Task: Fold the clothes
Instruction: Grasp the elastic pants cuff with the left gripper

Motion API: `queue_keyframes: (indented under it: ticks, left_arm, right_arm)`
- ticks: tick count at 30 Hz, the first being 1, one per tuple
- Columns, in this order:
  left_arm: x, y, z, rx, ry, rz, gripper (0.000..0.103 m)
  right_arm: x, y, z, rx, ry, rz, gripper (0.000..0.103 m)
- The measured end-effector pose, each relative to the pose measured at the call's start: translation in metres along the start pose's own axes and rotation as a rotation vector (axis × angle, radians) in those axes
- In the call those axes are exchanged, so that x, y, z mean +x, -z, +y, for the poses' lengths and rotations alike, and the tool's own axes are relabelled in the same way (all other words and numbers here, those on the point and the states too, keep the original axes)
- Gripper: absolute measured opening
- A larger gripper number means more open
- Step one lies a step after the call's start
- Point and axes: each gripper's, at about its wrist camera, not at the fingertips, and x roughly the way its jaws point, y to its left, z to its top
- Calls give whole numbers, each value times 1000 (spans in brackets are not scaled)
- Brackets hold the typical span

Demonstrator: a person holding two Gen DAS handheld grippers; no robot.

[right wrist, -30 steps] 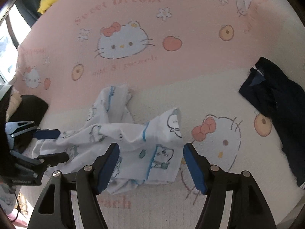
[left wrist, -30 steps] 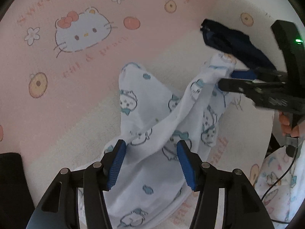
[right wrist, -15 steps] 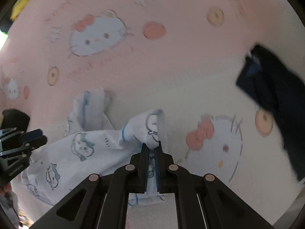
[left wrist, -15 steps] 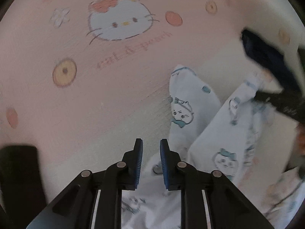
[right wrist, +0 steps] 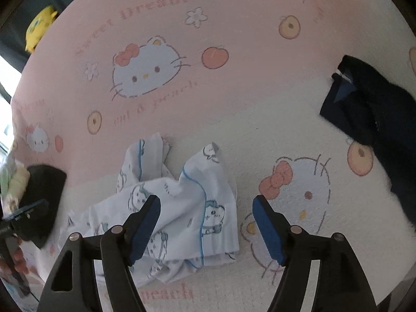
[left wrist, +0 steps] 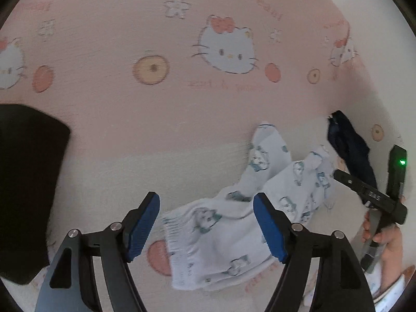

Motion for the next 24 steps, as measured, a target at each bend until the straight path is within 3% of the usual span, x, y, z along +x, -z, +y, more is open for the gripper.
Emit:
queue_keyframes:
  ticks: [6, 11, 16, 24]
  left_arm:
    - [-2, 15, 12, -66, 35, 34, 73]
    - [-7, 32, 27, -113, 25, 47, 73]
    - [0, 37, 40, -159, 18, 61, 73]
    - [21, 33, 44, -205, 19, 85, 73]
  right_arm:
    - [-10, 7, -2, -26, -49, 36, 73]
    - [-7, 1, 1, -87, -17, 60, 73]
    - [6, -20, -11, 14, -111, 96, 73]
    - [32, -46, -24, 172, -147, 149, 73]
